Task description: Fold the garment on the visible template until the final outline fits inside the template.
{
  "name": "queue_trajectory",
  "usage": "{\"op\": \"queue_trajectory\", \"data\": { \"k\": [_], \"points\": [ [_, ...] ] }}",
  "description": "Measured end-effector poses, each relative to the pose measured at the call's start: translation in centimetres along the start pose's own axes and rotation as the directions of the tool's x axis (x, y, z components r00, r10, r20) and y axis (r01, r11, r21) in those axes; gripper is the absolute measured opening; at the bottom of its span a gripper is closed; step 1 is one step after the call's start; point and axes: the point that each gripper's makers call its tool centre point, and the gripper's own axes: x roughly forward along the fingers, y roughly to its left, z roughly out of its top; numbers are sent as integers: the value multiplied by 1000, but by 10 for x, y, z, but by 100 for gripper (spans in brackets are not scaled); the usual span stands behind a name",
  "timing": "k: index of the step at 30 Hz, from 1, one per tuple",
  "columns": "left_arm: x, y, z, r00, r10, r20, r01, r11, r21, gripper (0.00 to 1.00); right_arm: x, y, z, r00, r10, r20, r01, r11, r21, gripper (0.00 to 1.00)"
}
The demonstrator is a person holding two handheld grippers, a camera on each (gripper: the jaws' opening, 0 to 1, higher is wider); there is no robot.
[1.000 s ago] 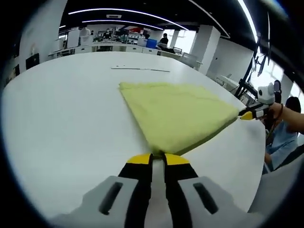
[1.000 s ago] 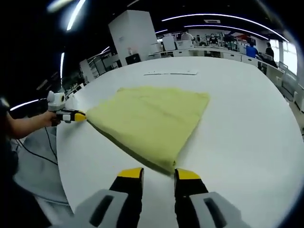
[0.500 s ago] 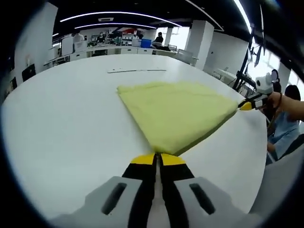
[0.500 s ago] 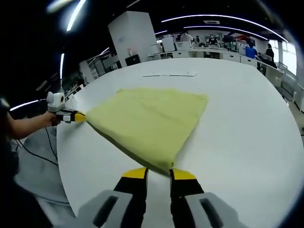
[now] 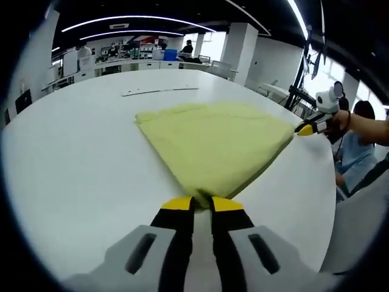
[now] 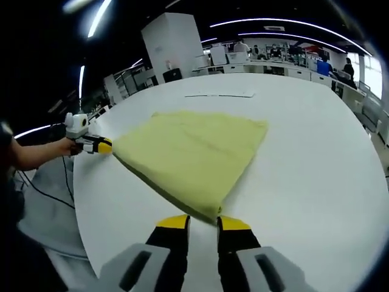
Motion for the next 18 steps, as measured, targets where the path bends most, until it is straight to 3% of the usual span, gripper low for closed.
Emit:
{"op": "queue_trajectory", "data": {
  "k": [7, 15, 18],
  "points": [
    [0, 0, 0, 1000, 10, -12, -10, 1000, 29, 0, -2, -3, 1, 1000, -17, 6, 17, 1000, -6, 0],
    [-3, 4, -2, 998, 22, -61, -13, 991, 135, 0, -4, -7, 3, 1000, -21, 4, 21, 999, -24, 0],
    [-5, 6, -2, 998, 22, -67, -12, 989, 150, 0, -4, -9, 4, 999, -31, 10, 31, 999, -23, 8]
  ]
}}
